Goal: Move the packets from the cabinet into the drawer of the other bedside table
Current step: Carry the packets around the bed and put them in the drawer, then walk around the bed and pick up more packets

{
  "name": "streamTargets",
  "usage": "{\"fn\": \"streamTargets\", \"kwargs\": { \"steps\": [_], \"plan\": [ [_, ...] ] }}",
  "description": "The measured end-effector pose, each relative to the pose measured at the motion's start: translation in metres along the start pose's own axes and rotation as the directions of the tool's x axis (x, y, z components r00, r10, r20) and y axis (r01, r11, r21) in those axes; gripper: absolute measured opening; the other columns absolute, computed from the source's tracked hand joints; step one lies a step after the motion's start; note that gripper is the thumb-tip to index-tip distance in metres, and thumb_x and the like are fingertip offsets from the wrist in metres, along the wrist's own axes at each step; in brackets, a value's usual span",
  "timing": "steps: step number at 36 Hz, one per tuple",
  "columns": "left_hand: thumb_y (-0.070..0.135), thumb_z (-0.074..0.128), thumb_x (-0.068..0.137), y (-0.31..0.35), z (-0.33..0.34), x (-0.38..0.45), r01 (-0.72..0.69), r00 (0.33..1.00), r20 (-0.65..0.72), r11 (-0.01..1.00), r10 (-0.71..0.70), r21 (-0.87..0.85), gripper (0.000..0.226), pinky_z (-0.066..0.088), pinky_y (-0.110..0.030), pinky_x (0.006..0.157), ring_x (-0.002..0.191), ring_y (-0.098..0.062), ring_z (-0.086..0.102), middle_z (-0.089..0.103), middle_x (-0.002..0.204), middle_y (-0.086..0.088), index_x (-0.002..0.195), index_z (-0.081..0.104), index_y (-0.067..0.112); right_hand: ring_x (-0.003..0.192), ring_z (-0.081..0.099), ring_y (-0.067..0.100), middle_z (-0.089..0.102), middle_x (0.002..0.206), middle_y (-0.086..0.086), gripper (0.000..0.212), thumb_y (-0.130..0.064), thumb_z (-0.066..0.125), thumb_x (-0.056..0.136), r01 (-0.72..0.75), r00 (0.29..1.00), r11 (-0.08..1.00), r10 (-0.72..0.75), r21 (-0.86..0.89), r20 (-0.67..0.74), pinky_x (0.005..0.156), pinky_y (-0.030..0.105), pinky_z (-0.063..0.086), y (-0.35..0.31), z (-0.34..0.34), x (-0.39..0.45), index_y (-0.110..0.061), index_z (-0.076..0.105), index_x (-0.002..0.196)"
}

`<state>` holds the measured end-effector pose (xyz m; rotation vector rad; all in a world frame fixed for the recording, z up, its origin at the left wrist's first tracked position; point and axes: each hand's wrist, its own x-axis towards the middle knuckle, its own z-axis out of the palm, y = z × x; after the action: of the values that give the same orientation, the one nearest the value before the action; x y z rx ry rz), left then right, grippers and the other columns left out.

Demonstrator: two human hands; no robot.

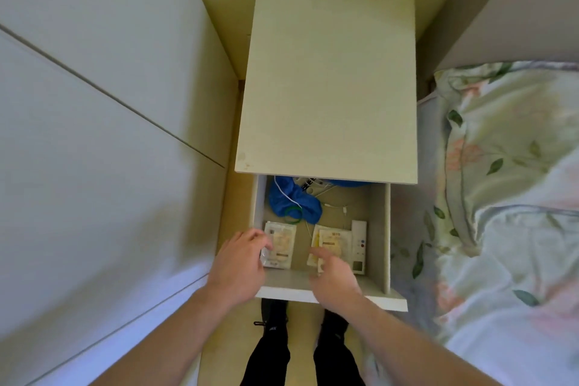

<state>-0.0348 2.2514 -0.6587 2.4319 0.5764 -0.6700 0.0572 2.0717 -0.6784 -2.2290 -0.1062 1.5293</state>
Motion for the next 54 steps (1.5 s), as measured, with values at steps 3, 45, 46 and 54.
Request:
{"fn": "streamTargets", "kwargs": {
  "steps": [3, 45, 46, 54],
  "plan": [
    [0.004, 0.052, 0.091, 0.037, -0.019, -0.049, -0.004, 0.999, 0.043, 1.000, 0.004, -0.006, 0.045, 0.044, -0.029, 0.105, 0.125, -0.007, 0.045, 0.044, 0.136, 0.018, 0.124, 0.061, 0.032, 0.134, 0.051, 0.018, 0.050, 0.149, -0.001, 0.060, -0.012, 0.059, 0.096, 0.071, 0.996, 0.997, -0.073, -0.029, -0.058, 0.102, 0.026, 0.048, 0.004, -0.028, -0.066, -0.031, 0.042, 0.150],
    [0.039, 0.053, 0.099, 0.382, 0.098, -0.632, -0.997, 0.058, 0.619, 0.015, 0.783, 0.075, 0.042, 0.026, -0.033, 0.120, 0.143, -0.011, 0.033, 0.031, 0.156, 0.016, 0.141, 0.047, 0.038, 0.139, 0.040, 0.001, 0.038, 0.151, -0.026, 0.049, -0.043, 0.065, 0.094, 0.245, 0.209, 0.645, 0.694, 0.724, -0.689, 0.120, 0.036, 0.036, 0.315, 0.313, -0.767, -0.045, 0.048, 0.140],
    [0.039, 0.053, 0.100, 0.383, 0.113, -0.657, -0.998, 0.031, 0.629, -0.006, 0.777, 0.057, 0.042, 0.026, -0.033, 0.120, 0.143, -0.011, 0.032, 0.031, 0.157, 0.016, 0.141, 0.047, 0.038, 0.139, 0.040, 0.001, 0.038, 0.151, -0.025, 0.049, -0.042, 0.065, 0.094, 0.244, 0.193, 0.632, 0.712, 0.736, -0.675, 0.120, 0.036, 0.036, 0.328, 0.333, -0.782, -0.044, 0.048, 0.141],
    [0.049, 0.048, 0.101, 0.387, 0.206, -0.812, -0.978, -0.149, 0.708, -0.206, 0.691, -0.005, 0.042, 0.025, -0.033, 0.120, 0.144, -0.011, 0.029, 0.024, 0.158, 0.020, 0.142, 0.042, 0.044, 0.138, 0.039, -0.001, 0.037, 0.151, -0.023, 0.048, -0.040, 0.066, 0.093, 0.273, 0.078, 0.560, 0.797, 0.782, -0.599, 0.119, 0.031, 0.035, 0.404, 0.453, -0.889, -0.042, 0.050, 0.139]
  ]
}}
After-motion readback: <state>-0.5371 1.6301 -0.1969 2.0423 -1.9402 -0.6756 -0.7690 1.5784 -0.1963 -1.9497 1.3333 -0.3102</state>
